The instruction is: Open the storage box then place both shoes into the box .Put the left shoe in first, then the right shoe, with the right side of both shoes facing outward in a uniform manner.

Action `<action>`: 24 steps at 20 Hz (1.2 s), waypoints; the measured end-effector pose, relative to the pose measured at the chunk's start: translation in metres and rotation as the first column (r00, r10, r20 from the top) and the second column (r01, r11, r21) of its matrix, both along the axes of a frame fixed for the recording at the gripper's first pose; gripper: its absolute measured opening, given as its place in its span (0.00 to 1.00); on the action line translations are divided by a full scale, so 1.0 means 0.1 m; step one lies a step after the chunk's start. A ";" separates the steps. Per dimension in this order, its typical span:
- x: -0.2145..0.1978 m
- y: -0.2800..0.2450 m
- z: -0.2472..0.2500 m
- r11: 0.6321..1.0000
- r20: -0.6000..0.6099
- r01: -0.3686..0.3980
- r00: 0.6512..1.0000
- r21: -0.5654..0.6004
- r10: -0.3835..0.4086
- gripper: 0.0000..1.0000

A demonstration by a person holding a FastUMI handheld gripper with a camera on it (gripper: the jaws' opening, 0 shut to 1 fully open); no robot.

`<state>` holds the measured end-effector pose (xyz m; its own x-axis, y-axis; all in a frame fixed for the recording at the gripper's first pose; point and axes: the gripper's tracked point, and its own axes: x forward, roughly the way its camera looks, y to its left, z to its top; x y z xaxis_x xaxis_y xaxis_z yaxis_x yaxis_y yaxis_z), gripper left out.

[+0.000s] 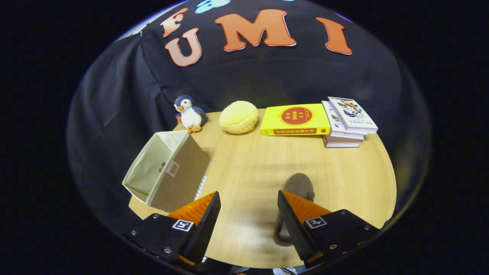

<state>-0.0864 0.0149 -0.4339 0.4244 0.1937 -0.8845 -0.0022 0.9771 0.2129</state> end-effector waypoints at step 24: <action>-0.43 -0.83 -1.52 0.991 -0.223 0.086 0.969 -0.100 -0.106 0.10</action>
<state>-0.1295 -0.0677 -0.5863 0.2230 0.0782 -0.9717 0.1310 0.9853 0.1094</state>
